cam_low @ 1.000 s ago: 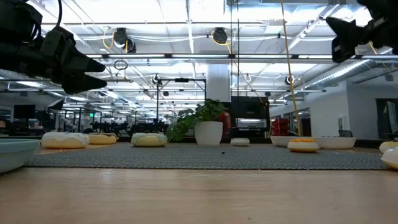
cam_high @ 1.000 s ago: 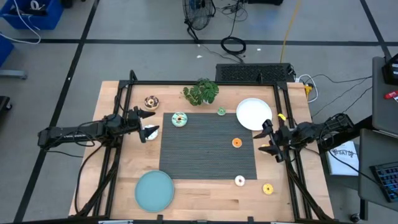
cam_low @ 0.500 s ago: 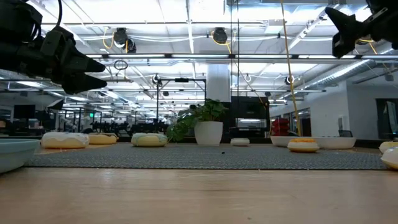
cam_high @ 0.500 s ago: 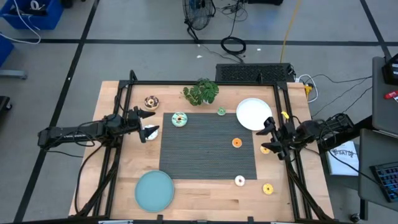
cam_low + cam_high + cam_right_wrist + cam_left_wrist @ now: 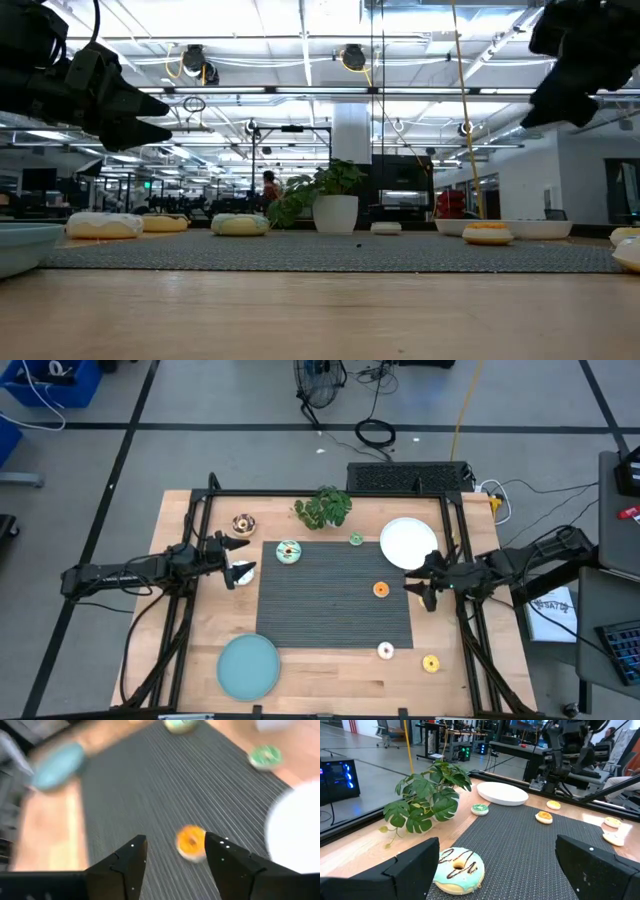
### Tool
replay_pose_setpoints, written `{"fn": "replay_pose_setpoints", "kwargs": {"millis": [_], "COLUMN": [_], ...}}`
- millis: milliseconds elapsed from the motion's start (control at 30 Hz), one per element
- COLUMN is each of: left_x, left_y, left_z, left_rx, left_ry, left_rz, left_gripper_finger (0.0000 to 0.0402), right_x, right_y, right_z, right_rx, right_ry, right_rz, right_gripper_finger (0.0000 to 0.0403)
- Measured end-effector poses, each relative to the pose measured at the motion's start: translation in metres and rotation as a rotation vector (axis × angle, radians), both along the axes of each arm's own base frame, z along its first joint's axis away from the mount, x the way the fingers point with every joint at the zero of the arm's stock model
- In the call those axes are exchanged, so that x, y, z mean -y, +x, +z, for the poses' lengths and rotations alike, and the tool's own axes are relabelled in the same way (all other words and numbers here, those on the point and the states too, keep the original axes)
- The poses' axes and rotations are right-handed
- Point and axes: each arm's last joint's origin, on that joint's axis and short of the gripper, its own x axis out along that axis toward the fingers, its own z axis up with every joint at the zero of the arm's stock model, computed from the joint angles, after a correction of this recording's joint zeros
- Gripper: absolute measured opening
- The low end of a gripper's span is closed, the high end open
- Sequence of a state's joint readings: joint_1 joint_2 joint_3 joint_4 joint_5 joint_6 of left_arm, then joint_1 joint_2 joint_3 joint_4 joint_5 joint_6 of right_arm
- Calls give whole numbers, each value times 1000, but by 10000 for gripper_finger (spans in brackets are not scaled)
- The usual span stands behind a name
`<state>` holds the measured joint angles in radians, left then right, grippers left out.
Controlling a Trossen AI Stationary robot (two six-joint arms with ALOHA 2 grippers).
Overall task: Pick & Place donuts
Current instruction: Put the top small yellow donut on the blue plate
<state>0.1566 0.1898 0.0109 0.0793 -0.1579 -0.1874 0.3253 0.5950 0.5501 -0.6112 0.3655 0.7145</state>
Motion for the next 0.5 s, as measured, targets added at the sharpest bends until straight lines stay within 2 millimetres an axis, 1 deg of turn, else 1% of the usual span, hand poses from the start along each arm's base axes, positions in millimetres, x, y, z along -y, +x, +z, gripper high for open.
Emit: {"fn": "replay_pose_setpoints", "kwargs": {"millis": [67,167,300,400,500], "left_x": [0,0,0,0,0], "left_y": [0,0,0,0,0], "left_z": [0,0,0,0,0], "left_rx": [0,0,-1,0,0], "left_ry": [0,0,0,0,0], "left_rz": [0,0,0,0,0], "left_gripper_finger": [392,392,392,392,392], "right_x": [-2,-3,-5,-7,-9], "right_y": [8,17,23,25,27], "right_z": [1,-3,-21,-32,-39], "right_rx": [-144,-332,-575,-720,-810], "right_ry": [-13,-7,87,154,196], "right_rz": [-44,-132,-203,-247,-287], "right_gripper_finger": [174,159,142,131,121]}}
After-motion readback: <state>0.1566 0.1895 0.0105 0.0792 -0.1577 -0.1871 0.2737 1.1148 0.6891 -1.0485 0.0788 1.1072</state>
